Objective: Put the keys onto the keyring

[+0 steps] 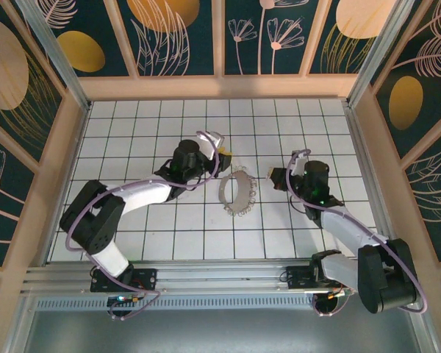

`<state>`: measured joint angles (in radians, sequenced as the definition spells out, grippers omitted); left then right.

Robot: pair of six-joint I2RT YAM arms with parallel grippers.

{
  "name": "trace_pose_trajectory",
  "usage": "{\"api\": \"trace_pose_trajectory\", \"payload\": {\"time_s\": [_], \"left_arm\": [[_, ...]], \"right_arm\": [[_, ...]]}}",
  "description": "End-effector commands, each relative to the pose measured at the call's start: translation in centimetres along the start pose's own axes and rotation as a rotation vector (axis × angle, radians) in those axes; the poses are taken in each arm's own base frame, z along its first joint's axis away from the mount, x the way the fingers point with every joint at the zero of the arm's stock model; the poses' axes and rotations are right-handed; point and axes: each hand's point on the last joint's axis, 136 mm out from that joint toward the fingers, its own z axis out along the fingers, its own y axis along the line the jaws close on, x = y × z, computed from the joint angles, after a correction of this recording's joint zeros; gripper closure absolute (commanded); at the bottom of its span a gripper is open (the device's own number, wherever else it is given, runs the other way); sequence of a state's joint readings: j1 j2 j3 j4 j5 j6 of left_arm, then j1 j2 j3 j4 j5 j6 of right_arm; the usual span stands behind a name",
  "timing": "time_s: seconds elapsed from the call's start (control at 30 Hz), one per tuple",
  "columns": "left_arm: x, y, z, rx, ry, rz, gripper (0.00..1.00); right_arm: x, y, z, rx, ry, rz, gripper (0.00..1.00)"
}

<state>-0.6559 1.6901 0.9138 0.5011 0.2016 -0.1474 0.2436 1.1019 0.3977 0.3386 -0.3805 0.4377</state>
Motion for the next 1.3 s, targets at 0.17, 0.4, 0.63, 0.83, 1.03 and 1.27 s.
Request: {"api": "trace_pose_trajectory", "payload": {"time_s": [0.17, 0.4, 0.63, 0.83, 1.03, 1.27], "left_arm": [[7.7, 1.4, 2.4, 0.023, 0.365, 0.081, 0.61], [10.5, 1.4, 2.6, 0.063, 0.467, 0.143, 0.61], [11.0, 1.5, 3.0, 0.070, 0.470, 0.143, 0.62], [6.8, 2.0, 3.0, 0.003, 0.286, 0.052, 0.62], [2.5, 2.5, 2.6, -0.056, 0.144, -0.011, 0.61], [0.6, 3.6, 2.2, -0.111, 0.054, -0.108, 0.60]], "right_arm": [[0.4, -0.9, -0.6, 0.041, -0.011, 0.028, 1.00], [0.6, -1.1, -0.5, 0.052, 0.006, 0.031, 1.00], [1.6, -2.3, -0.7, 0.125, 0.060, 0.063, 1.00], [4.6, -4.9, -1.0, 0.241, 0.149, 0.128, 1.00], [6.1, -6.3, -0.6, 0.275, 0.170, 0.168, 1.00], [6.7, -7.5, 0.4, 0.319, 0.211, 0.170, 0.83]]}}
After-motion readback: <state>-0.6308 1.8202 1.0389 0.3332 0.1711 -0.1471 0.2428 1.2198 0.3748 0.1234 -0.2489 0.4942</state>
